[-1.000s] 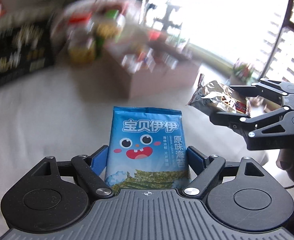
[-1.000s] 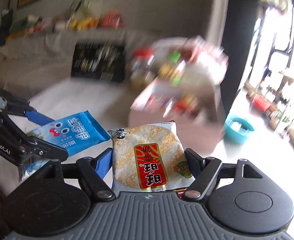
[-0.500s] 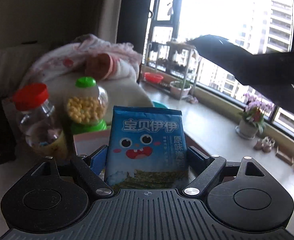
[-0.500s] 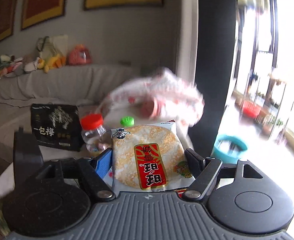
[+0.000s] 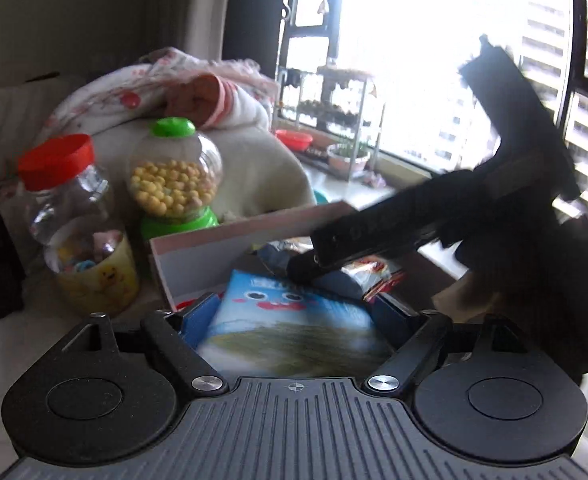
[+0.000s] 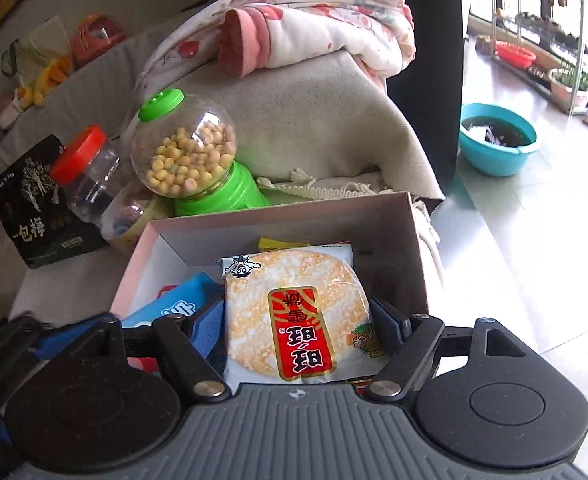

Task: Organize snacks
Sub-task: 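Carry both packets into the pink box and open both tools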

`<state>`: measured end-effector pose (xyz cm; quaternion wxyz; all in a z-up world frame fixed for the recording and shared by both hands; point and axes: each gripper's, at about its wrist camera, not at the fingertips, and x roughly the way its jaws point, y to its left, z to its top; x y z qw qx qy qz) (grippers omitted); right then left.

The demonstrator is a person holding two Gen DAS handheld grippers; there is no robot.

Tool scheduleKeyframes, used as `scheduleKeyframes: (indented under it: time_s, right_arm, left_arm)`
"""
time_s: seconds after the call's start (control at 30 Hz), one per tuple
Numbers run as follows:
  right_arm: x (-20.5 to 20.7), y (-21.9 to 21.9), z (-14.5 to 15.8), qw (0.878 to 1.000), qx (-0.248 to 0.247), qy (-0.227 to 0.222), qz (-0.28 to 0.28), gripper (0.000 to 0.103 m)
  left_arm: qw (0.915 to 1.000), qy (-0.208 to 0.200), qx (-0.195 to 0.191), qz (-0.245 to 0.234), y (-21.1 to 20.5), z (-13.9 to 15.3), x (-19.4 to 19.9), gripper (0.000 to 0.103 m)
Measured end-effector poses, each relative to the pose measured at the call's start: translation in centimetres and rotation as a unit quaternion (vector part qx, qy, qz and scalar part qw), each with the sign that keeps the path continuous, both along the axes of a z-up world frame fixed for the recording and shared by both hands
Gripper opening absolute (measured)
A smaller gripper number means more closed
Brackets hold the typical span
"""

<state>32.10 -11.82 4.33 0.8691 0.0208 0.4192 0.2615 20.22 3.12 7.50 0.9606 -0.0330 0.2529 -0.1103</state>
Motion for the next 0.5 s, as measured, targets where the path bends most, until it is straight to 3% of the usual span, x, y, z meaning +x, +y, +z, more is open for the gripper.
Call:
scheduleKeyframes:
  time_s: [0.17,0.23,0.33,0.4,0.47,0.5]
  right_arm:
    - [-0.4,0.6,0.7,1.000,-0.013,-0.002,-0.003,0.077]
    - [-0.9,-0.2,1.5,1.000,0.013,-0.002,0.001,0.078]
    - [-1.7,-2.1,3.1,0.998,0.059,-0.010,0.004,0.085]
    - [-2.4,-2.9,4.2,0.997,0.078,-0.024,0.001,0.085]
    - [-3.1,-3.6,5.2,0.996,0.082,-0.039,-0.015,0.085]
    - [-3.6,-3.8,5.7,0.995,0.080,-0.047,-0.023,0.085]
  left_arm:
    - [0.9969,-0.043,-0.063,0.022,2.0,2.4,-2.5,0.086]
    - [0.9961,-0.033,-0.078,0.024,2.5,2.7,-3.1,0.085]
    - [0.9973,-0.002,-0.071,0.019,2.5,2.2,-4.1,0.079]
    - [0.9978,0.012,-0.064,0.012,2.0,1.7,-4.8,0.050]
    - [0.9973,0.028,-0.068,-0.002,1.4,1.1,-4.9,0.032]
    - [0.9970,0.037,-0.068,-0.007,1.0,0.7,-4.7,0.030]
